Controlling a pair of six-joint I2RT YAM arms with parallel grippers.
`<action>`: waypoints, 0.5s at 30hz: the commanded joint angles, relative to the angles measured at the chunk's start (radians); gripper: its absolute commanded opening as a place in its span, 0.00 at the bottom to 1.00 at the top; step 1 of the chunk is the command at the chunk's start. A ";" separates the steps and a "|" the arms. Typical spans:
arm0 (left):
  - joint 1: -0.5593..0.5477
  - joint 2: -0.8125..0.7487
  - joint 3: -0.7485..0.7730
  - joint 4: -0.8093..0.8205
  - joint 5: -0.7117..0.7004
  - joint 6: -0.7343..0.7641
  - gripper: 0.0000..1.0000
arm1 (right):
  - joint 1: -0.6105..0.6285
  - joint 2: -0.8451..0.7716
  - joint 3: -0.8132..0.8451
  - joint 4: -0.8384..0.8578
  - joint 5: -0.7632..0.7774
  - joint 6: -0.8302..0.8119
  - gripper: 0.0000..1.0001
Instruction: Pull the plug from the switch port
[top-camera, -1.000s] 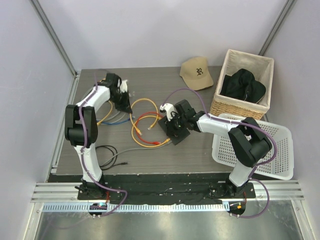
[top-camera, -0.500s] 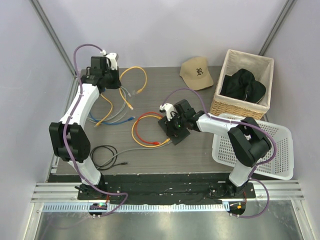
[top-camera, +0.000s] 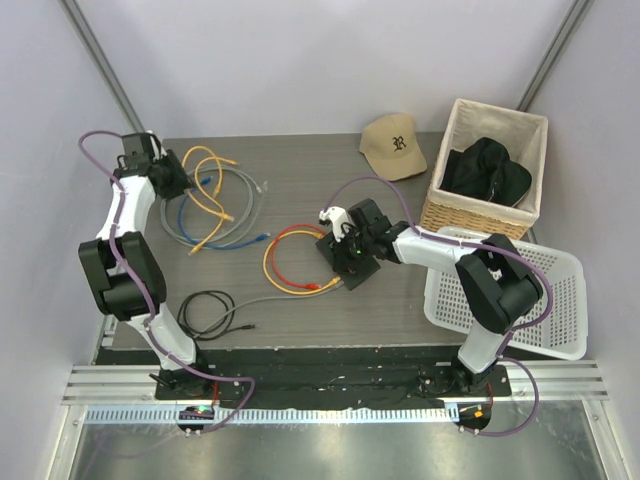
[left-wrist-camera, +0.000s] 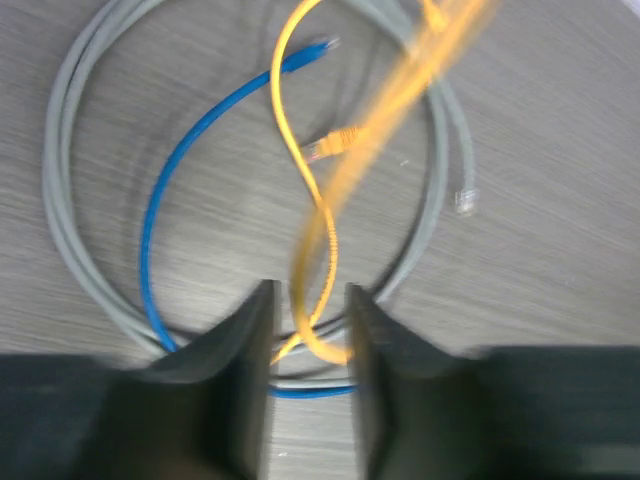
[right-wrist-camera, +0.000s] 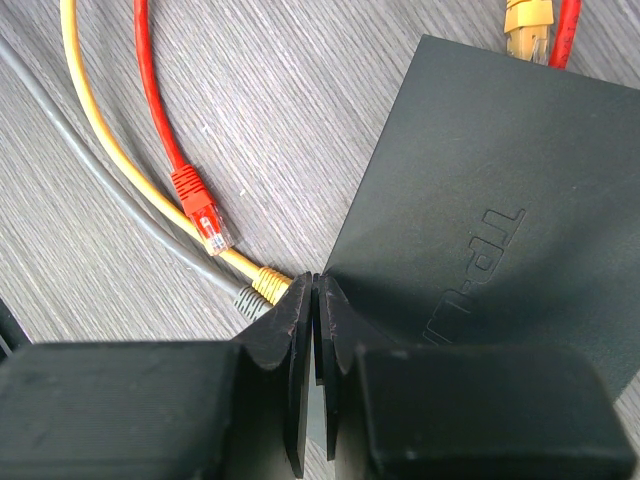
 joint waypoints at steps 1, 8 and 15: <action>-0.014 -0.003 0.000 0.019 0.059 -0.026 0.51 | -0.006 0.059 -0.035 -0.148 0.117 -0.032 0.13; -0.121 -0.109 0.020 0.053 0.103 0.082 0.53 | -0.001 0.065 -0.027 -0.152 0.117 -0.032 0.13; -0.325 -0.095 -0.086 0.104 0.570 0.161 0.56 | -0.003 0.037 -0.021 -0.160 0.119 -0.032 0.13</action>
